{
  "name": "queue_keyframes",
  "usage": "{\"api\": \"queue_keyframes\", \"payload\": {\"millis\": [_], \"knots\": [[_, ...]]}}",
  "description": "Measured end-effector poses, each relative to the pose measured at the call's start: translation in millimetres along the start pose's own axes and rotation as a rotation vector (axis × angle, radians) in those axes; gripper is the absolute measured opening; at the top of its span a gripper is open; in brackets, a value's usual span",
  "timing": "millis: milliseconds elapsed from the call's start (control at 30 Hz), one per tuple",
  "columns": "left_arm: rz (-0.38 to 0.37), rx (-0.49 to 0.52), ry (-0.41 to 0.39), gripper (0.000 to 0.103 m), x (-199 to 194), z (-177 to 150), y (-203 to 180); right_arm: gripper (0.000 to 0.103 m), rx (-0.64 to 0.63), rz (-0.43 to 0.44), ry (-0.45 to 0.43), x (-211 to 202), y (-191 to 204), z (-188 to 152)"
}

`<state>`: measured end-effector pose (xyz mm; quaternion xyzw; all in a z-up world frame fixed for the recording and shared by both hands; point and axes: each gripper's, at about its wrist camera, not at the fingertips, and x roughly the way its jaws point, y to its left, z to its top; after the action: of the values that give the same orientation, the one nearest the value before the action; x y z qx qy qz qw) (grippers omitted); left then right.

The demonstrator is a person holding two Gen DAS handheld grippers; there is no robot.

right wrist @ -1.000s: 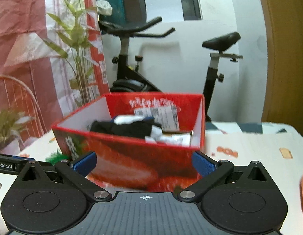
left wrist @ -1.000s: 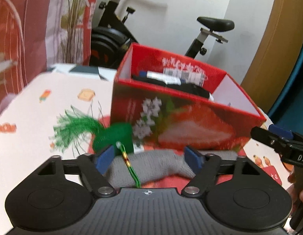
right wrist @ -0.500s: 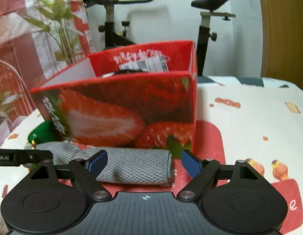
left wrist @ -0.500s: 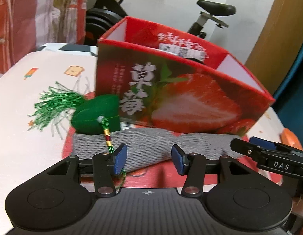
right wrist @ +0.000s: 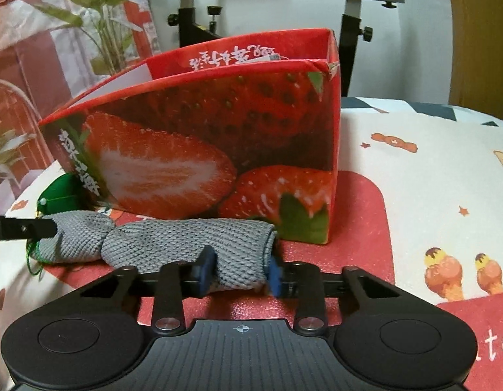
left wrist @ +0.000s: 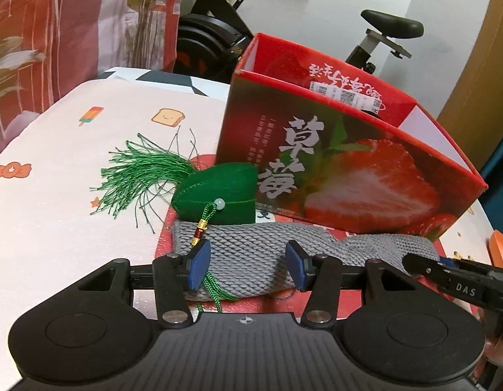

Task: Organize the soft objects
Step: 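Move both tools to the grey knit towel and close on its ends, then lift the grey towel with both tools off the table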

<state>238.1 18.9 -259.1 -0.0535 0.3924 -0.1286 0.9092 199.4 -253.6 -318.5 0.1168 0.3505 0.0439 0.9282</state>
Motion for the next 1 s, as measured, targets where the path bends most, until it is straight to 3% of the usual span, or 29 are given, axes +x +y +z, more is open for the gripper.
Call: {"api": "queue_keyframes", "payload": {"millis": [200,667,1000], "knots": [[0.0,-0.003,-0.006,0.053,-0.4,1.9,1.1,0.02,-0.023,0.013,0.012,-8.0,-5.9,1.5],[-0.025,-0.006,-0.016,0.053,-1.6,3.1,0.0,0.02,-0.018,-0.016,0.022,-19.8,-20.1,-0.1],[0.038,-0.048,-0.055,0.059,11.8,32.8,19.1,0.02,-0.016,-0.041,0.027,-23.2,-23.7,-0.7]]}}
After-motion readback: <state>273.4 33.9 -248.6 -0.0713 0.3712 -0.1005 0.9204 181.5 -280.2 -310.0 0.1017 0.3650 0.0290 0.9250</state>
